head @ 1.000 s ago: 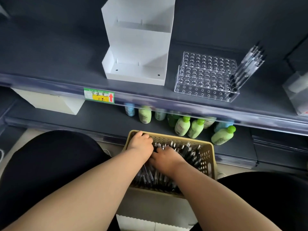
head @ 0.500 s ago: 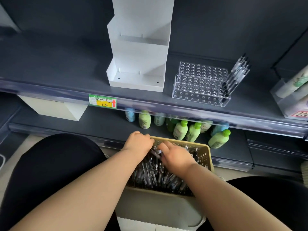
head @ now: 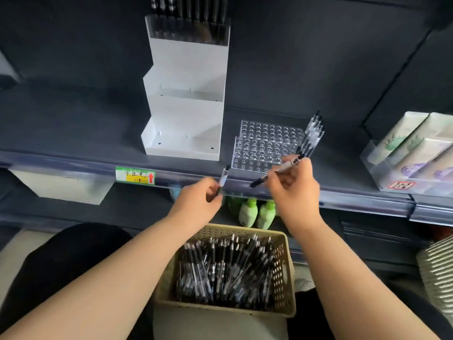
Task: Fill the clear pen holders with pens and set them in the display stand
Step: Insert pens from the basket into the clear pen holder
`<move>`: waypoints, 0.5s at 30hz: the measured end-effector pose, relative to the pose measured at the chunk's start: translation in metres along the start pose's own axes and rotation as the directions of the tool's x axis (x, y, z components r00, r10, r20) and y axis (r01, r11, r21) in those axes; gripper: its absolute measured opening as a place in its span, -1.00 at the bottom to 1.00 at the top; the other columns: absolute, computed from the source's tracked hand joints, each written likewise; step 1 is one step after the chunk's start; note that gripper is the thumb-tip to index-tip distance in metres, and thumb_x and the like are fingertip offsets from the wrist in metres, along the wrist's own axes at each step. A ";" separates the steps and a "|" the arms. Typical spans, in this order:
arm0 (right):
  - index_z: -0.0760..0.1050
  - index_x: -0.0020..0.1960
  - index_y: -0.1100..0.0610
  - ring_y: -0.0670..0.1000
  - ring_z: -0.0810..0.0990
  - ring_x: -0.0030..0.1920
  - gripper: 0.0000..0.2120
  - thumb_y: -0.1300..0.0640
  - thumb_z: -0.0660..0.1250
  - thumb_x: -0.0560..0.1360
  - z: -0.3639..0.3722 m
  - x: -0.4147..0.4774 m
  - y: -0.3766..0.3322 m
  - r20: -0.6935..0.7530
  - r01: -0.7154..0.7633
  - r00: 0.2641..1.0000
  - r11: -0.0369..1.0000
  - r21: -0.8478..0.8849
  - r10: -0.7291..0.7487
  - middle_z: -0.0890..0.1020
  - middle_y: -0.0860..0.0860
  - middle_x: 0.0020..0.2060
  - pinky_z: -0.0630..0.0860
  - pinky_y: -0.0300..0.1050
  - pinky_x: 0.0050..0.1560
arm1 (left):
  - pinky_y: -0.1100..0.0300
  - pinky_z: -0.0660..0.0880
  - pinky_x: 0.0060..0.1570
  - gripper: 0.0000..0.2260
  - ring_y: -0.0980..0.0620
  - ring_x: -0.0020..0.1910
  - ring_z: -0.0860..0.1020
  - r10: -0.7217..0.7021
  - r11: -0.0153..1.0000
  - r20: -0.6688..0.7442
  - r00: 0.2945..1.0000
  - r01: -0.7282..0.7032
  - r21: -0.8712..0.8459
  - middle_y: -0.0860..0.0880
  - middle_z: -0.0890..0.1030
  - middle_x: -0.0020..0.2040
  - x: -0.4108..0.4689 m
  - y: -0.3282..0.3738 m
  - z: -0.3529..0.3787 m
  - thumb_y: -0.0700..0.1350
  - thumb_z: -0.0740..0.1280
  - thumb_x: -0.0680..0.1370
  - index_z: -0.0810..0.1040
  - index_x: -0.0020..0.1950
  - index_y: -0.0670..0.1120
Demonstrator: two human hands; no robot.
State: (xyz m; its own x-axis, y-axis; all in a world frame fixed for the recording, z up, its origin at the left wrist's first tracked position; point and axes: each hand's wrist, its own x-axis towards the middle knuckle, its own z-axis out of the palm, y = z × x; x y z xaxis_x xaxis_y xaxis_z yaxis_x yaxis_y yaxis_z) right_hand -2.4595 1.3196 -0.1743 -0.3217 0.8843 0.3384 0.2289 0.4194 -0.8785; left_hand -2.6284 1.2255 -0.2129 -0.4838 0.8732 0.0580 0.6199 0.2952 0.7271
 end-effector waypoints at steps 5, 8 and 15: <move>0.39 -0.16 -0.10 -0.13 0.66 -0.28 -0.88 0.10 0.28 0.49 -0.044 0.063 -0.043 -0.159 0.118 0.981 0.991 0.066 -0.107 0.65 -0.16 -0.32 0.55 -0.24 -0.30 | 0.48 0.40 -0.23 -0.92 0.31 -0.20 0.54 0.076 0.975 -0.135 0.988 -0.102 -0.199 0.18 0.60 -0.19 0.048 0.058 -0.014 -0.03 0.42 0.45 0.54 -0.11 0.07; 0.37 -0.17 -0.03 -0.03 0.65 -0.24 -0.92 0.07 0.28 0.41 -0.061 0.111 -0.055 -0.173 0.116 0.975 0.982 -0.147 -0.141 0.65 -0.07 -0.29 0.57 -0.03 -0.11 | 0.14 0.55 -0.08 -0.88 0.10 -0.18 0.59 0.112 0.939 -0.131 0.985 -0.148 -0.311 0.09 0.62 -0.20 0.079 0.095 -0.012 -0.12 0.44 0.44 0.55 -0.11 0.06; 0.36 -0.19 0.00 -0.06 0.60 -0.35 -0.88 0.19 0.26 0.36 -0.079 0.180 -0.055 0.006 0.059 0.998 0.923 -0.381 -0.061 0.61 -0.07 -0.29 0.51 -0.26 -0.36 | 0.28 0.51 -0.22 -0.90 0.21 -0.21 0.55 0.204 0.946 -0.128 0.971 -0.229 -0.228 0.17 0.57 -0.24 0.131 0.140 0.014 -0.10 0.38 0.48 0.53 -0.03 0.03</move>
State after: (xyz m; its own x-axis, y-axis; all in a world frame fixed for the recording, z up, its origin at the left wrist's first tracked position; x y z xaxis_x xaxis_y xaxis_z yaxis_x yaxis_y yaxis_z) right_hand -2.4578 1.4722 -0.0384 -0.3405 0.8557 0.3896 0.5422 0.5172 -0.6622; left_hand -2.5960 1.3864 -0.1126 -0.4225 0.8579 0.2924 0.5567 -0.0090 0.8307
